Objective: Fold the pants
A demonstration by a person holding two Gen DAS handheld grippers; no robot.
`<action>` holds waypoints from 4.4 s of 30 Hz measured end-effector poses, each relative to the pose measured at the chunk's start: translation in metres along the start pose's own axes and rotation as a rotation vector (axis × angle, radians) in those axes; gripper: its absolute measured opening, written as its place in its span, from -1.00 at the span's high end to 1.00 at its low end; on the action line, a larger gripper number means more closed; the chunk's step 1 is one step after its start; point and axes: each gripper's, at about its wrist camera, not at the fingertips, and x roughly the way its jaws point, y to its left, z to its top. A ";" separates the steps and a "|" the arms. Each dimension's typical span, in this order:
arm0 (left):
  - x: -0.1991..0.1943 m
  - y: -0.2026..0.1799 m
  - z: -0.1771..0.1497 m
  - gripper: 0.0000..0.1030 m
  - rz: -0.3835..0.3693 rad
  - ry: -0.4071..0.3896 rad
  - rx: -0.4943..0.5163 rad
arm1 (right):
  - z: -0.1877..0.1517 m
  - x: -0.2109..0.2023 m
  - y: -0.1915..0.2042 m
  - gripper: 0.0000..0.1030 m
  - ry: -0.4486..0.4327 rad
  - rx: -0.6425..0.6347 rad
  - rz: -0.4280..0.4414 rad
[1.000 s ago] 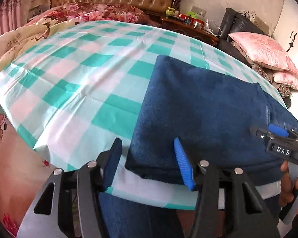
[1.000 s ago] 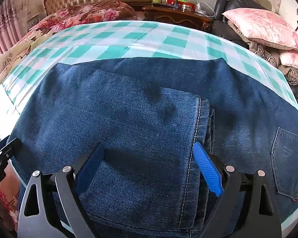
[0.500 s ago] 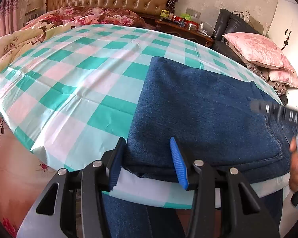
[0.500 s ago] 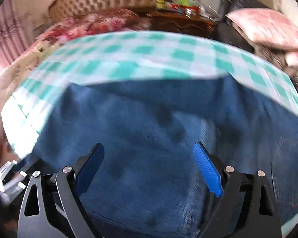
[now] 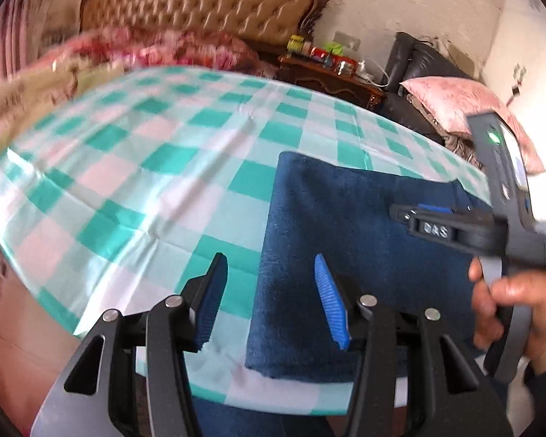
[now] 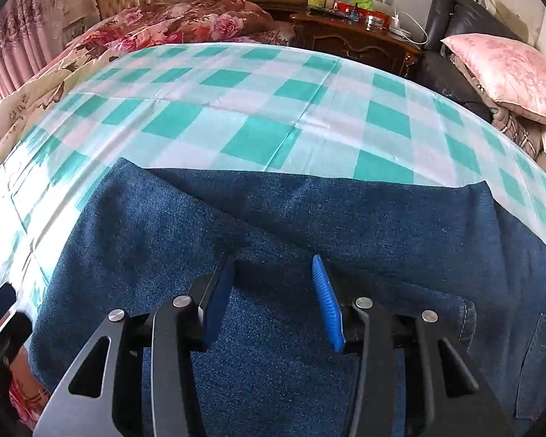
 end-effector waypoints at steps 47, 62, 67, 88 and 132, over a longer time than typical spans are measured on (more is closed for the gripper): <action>-0.048 -0.047 -0.016 0.70 -0.009 -0.095 0.138 | 0.054 0.007 0.129 0.17 0.306 -0.177 0.204; -0.035 -0.053 -0.024 0.66 -0.062 -0.023 -0.063 | 0.069 -0.031 0.077 0.78 0.222 -0.050 0.341; -0.089 -0.137 -0.004 0.75 0.012 -0.244 0.194 | 0.093 -0.104 -0.021 0.79 0.100 0.103 0.470; -0.021 -0.482 -0.214 0.56 -0.073 -0.317 1.112 | -0.115 -0.089 -0.399 0.50 0.061 0.518 0.406; 0.040 -0.588 -0.221 0.69 -0.014 -0.382 1.383 | -0.129 -0.095 -0.492 0.76 -0.019 0.406 0.257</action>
